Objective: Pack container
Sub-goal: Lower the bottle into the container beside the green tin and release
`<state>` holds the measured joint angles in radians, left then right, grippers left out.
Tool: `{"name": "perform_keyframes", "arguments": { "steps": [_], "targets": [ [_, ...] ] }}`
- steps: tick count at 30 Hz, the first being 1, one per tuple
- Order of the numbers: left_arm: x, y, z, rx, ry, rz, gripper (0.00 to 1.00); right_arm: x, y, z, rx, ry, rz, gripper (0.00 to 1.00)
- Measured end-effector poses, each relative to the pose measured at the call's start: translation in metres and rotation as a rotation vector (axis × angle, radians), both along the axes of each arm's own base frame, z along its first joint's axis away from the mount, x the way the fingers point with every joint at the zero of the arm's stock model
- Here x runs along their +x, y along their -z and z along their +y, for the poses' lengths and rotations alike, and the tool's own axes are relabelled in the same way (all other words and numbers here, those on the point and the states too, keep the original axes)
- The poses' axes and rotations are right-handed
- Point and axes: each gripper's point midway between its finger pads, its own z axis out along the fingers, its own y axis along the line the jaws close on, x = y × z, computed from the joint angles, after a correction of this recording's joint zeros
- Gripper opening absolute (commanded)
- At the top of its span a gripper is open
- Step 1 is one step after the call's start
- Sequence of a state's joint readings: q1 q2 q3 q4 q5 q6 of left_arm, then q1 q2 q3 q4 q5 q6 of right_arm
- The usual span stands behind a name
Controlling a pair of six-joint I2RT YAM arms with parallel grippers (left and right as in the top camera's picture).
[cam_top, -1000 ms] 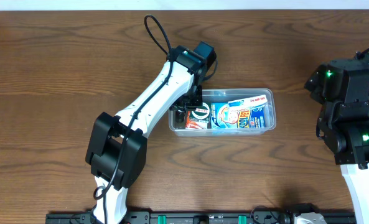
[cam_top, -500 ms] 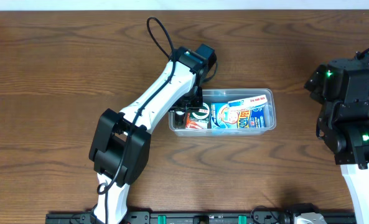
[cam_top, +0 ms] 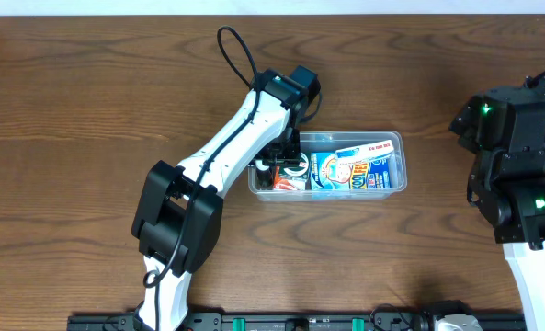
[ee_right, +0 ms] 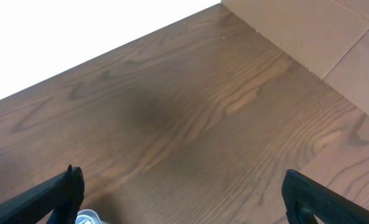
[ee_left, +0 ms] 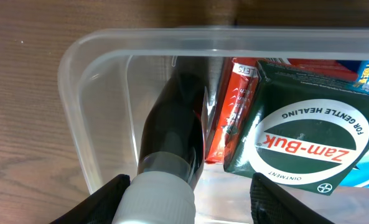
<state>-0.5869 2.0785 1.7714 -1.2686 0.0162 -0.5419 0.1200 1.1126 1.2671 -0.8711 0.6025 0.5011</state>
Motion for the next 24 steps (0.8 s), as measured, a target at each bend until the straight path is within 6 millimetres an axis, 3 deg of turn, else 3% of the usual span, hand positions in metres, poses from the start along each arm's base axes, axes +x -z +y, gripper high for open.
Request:
{"name": "perform_keyframes", "arguments": {
  "steps": [24],
  "targets": [
    [0.002,-0.015,-0.002,-0.032,0.099,-0.031,0.6,0.0,0.0,0.0,0.0,0.0,0.0,0.99]
  ]
}}
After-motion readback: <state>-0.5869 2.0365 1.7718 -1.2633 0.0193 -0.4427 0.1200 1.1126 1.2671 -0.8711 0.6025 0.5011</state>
